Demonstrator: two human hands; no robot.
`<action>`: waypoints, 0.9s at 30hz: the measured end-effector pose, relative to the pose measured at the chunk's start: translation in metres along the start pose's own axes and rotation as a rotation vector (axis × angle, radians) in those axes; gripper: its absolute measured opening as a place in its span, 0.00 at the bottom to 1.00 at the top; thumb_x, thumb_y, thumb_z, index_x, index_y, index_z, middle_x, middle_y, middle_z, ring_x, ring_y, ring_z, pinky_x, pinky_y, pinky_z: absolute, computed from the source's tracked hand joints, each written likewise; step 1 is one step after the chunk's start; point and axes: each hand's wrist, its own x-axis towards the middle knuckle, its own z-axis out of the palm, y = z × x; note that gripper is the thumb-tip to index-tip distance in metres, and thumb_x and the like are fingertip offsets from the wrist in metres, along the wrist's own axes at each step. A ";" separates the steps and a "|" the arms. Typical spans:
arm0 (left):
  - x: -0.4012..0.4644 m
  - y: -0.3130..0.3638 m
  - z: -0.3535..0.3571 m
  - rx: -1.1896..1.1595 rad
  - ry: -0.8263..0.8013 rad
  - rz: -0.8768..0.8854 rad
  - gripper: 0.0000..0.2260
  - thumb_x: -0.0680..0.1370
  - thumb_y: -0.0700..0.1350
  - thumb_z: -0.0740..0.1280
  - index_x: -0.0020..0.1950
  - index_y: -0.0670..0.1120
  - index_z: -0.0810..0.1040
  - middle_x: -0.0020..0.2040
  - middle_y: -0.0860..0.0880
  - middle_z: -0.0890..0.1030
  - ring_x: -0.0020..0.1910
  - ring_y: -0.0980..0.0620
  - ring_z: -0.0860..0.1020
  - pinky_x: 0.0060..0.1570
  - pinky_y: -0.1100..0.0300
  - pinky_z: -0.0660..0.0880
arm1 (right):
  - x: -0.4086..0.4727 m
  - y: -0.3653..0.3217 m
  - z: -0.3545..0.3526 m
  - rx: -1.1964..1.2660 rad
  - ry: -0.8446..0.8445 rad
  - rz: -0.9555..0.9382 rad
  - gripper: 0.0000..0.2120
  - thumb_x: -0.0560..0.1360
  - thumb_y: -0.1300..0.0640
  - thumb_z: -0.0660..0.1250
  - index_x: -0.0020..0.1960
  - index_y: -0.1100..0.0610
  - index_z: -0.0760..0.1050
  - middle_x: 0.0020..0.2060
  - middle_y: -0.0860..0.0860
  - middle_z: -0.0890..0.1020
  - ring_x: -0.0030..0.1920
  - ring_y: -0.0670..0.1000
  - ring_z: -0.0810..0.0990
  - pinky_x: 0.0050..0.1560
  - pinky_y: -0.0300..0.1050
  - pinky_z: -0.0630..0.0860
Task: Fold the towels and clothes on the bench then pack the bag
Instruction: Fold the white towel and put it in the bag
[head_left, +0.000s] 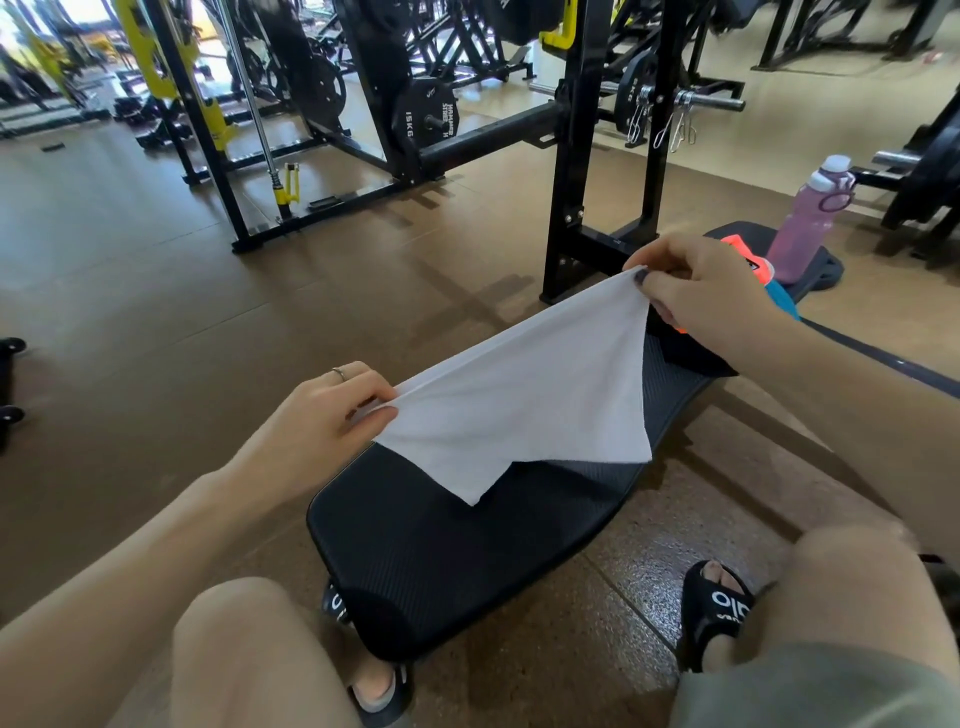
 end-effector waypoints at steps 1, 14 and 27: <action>0.000 -0.001 -0.001 0.008 -0.019 0.029 0.02 0.81 0.44 0.68 0.50 0.51 0.78 0.47 0.60 0.75 0.43 0.55 0.76 0.43 0.59 0.74 | 0.000 0.000 -0.001 0.018 0.011 0.009 0.08 0.82 0.61 0.62 0.54 0.50 0.77 0.36 0.46 0.78 0.33 0.44 0.75 0.35 0.34 0.71; 0.014 0.011 -0.039 -0.033 0.103 -0.016 0.03 0.77 0.42 0.72 0.45 0.47 0.80 0.46 0.55 0.80 0.46 0.56 0.79 0.47 0.69 0.76 | 0.007 0.001 -0.018 0.340 -0.021 0.054 0.08 0.79 0.68 0.65 0.48 0.56 0.76 0.43 0.56 0.84 0.45 0.54 0.87 0.52 0.47 0.84; 0.025 0.000 -0.032 0.044 0.156 -0.148 0.13 0.76 0.39 0.74 0.34 0.47 0.74 0.44 0.56 0.82 0.48 0.62 0.79 0.46 0.74 0.73 | 0.018 0.030 -0.003 0.303 -0.047 0.073 0.05 0.80 0.65 0.66 0.52 0.56 0.77 0.45 0.57 0.85 0.44 0.54 0.87 0.50 0.51 0.84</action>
